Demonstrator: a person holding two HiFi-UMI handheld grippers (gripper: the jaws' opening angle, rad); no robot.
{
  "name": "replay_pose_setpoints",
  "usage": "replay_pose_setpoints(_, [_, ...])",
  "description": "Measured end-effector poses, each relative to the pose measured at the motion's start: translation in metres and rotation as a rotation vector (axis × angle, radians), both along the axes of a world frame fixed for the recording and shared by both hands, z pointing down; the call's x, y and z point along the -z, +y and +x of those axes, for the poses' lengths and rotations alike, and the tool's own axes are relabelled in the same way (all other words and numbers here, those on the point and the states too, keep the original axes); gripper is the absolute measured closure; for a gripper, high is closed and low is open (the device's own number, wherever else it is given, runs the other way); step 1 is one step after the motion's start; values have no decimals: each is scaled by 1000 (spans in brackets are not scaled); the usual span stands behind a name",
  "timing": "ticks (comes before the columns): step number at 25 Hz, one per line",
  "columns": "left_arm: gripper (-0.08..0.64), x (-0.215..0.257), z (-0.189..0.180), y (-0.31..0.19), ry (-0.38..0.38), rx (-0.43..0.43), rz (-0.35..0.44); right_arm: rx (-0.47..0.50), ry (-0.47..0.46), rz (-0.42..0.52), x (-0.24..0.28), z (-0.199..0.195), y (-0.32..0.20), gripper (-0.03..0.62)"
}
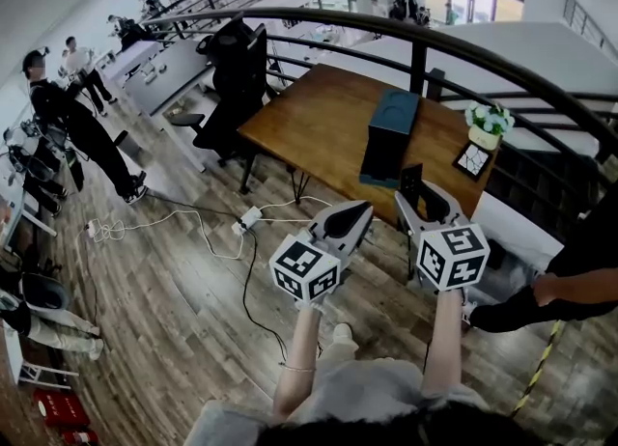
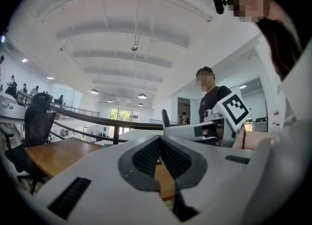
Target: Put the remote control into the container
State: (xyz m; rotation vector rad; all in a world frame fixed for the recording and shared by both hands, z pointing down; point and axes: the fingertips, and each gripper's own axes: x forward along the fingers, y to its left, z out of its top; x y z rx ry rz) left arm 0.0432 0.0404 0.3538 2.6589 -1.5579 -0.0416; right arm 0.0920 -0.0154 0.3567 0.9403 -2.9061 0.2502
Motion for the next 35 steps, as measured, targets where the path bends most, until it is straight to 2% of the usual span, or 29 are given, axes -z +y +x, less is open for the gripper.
replay_pose_setpoints(12, [556,6,-35,-12,-14,-73,10,-64,-23,-1,8,-32,-9,396])
replay_pose_setpoints(18, [556,-1,-54,-9,-26,-96,9,-94,-35,-18,-6,-48,-8,396])
replay_pose_setpoints(28, [557,-14,-63,-24,13,-116,-18,-88,-4,-46,-19,-62,-18,396])
replay_pose_setpoints(35, [556,-17,-68,-52,18,-106,-33,-70,10,-60,-22,-67,-53,396])
